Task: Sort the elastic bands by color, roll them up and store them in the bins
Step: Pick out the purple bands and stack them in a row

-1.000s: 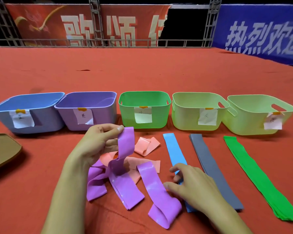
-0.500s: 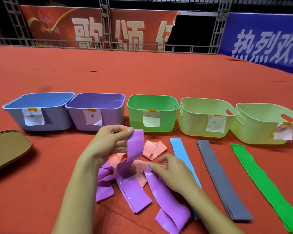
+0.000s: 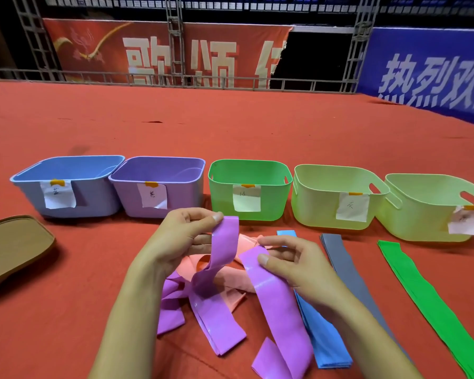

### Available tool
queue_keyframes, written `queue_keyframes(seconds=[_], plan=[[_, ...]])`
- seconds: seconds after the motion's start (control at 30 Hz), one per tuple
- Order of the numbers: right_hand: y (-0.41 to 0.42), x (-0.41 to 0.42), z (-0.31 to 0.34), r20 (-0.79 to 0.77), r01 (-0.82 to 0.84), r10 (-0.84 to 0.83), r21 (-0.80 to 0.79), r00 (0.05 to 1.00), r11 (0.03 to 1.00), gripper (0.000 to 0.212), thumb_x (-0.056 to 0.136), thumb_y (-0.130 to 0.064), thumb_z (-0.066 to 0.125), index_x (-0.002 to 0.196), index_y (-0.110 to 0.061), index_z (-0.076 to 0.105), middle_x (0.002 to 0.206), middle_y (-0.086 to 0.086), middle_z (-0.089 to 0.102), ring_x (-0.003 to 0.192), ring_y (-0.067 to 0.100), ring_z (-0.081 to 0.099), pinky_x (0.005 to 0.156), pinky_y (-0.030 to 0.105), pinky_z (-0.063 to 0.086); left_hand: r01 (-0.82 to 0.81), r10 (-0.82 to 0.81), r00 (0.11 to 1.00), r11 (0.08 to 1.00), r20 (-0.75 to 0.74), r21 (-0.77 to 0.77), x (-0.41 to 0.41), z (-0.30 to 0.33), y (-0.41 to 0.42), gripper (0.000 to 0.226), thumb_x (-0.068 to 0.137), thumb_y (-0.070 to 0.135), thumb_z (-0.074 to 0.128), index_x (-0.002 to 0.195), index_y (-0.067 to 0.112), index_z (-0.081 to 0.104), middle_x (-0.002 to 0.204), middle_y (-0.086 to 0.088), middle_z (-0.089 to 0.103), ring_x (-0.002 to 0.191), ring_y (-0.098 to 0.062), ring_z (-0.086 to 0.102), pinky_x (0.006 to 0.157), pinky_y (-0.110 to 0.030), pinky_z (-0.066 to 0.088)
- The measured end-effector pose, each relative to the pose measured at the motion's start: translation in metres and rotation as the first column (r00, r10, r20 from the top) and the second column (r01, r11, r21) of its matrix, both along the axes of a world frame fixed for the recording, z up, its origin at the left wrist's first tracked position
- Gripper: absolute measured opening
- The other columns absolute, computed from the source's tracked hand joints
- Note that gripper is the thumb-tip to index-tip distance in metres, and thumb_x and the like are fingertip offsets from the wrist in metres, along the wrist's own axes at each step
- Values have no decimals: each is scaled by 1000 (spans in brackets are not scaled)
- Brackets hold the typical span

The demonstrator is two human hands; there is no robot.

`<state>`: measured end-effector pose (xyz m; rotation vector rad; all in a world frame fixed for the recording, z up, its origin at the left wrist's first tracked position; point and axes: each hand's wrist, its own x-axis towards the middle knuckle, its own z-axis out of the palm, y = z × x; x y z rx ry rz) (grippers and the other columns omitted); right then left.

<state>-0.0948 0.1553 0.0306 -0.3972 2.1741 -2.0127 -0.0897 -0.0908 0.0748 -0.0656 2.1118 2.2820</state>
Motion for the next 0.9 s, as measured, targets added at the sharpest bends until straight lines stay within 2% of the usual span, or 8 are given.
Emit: queue_keyframes(seconds=[0.13, 0.23, 0.3, 0.43, 0.53, 0.7, 0.8, 0.9], plan=[[13, 11, 17, -160, -38, 29, -50, 987, 998, 38, 92, 1, 77, 124, -19, 76, 116, -1, 79, 103, 12, 73, 89, 25, 58, 7, -7, 1000, 1000, -13, -30, 1, 5, 10, 15, 102, 13, 67, 104, -2, 70, 55, 8, 55, 42, -5, 48, 46, -16, 44], [21, 21, 25, -217, -49, 30, -84, 976, 995, 39, 93, -1, 77, 123, -25, 77, 122, -2, 77, 96, 24, 67, 88, 38, 56, 34, -35, 999, 999, -24, -20, 2, 9, 18, 19, 99, 17, 70, 104, -1, 72, 58, 7, 49, 47, -9, 37, 47, -18, 40], [25, 26, 29, -253, -24, -4, -110, 967, 994, 36, 92, -6, 80, 120, -29, 77, 121, -1, 77, 99, 26, 71, 88, 42, 57, 58, -58, 998, 998, -39, 6, 4, 14, 26, 20, 97, 18, 71, 104, 0, 73, 59, 7, 46, 49, -10, 32, 46, -18, 37], [25, 36, 40, -287, 86, -148, -217, 946, 972, 20, 90, -16, 84, 108, -22, 80, 107, 2, 80, 99, 18, 75, 84, 35, 61, 85, -79, 993, 994, -82, 66, 14, 24, 45, 21, 98, 15, 68, 106, -4, 72, 60, 1, 62, 46, -8, 54, 50, -20, 51], [23, 41, 44, -321, 160, -251, -284, 913, 945, 17, 87, -19, 80, 104, -21, 79, 99, 2, 81, 95, 18, 75, 81, 34, 60, 98, -91, 992, 992, -89, 79, 21, 30, 57, 27, 93, 22, 73, 107, -1, 75, 76, -10, 71, 57, -15, 64, 59, -28, 60], [22, 45, 47, -286, 200, -303, -339, 909, 919, 33, 88, -14, 82, 119, -19, 72, 94, 2, 82, 92, 15, 76, 86, 28, 59, 154, -151, 985, 987, -79, 38, 31, 32, 73, 36, 96, 27, 71, 116, -3, 74, 111, -24, 78, 89, -34, 75, 82, -44, 64], [22, 45, 47, -270, 249, -352, -351, 896, 903, 31, 85, -21, 83, 115, -19, 76, 96, 0, 82, 95, 16, 77, 86, 30, 60, 173, -170, 983, 984, -76, 45, 33, 34, 81, 39, 99, 27, 68, 121, -6, 70, 114, -22, 79, 95, -36, 76, 81, -42, 64], [23, 45, 47, -284, 282, -394, -365, 874, 887, 21, 86, -16, 83, 106, -16, 78, 97, 0, 82, 96, 18, 78, 87, 32, 62, 188, -184, 979, 981, -84, 51, 34, 36, 83, 39, 99, 28, 67, 121, -5, 70, 114, -24, 78, 94, -36, 77, 78, -39, 66]])
